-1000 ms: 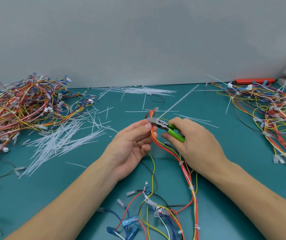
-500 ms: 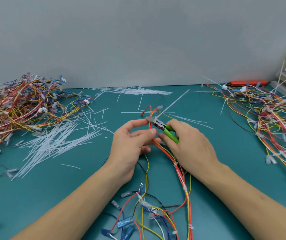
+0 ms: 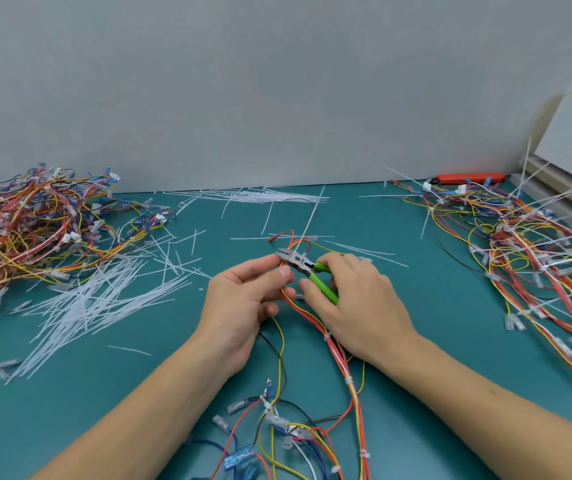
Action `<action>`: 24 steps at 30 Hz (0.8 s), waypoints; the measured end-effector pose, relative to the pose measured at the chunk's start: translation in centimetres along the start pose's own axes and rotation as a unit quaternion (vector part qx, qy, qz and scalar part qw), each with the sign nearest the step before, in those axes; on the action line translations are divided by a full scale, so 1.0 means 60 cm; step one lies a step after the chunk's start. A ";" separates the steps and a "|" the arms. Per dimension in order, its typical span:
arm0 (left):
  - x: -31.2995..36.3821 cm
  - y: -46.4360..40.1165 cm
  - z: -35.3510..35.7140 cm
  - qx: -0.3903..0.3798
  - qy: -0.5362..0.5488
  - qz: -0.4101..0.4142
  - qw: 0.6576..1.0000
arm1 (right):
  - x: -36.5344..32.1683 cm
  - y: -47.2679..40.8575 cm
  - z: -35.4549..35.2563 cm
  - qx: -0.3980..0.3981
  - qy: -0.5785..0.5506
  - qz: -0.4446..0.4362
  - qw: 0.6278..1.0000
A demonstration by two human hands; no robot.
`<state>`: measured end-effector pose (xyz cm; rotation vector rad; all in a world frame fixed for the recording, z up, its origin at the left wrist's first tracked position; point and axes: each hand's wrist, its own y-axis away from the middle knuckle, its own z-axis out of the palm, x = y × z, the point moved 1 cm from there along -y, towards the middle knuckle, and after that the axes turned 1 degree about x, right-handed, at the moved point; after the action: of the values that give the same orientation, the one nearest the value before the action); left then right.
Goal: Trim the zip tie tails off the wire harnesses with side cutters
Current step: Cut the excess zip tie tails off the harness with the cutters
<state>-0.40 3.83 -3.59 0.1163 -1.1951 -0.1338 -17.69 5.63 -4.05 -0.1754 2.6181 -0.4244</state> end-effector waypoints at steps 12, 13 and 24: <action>0.001 0.002 -0.001 -0.009 0.010 0.000 1.000 | 0.009 -0.004 0.002 -0.002 0.020 -0.004 1.000; 0.002 0.004 -0.002 -0.012 0.010 0.000 1.000 | 0.010 -0.004 0.002 0.000 0.010 -0.004 1.000; 0.007 0.008 -0.001 -0.030 -0.007 0.002 1.000 | 0.016 -0.008 -0.009 -0.011 -0.059 -0.020 0.998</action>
<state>-0.15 4.25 -3.15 0.0603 -1.2033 -0.1680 -18.74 5.15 -3.88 -0.2530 2.5077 -0.3865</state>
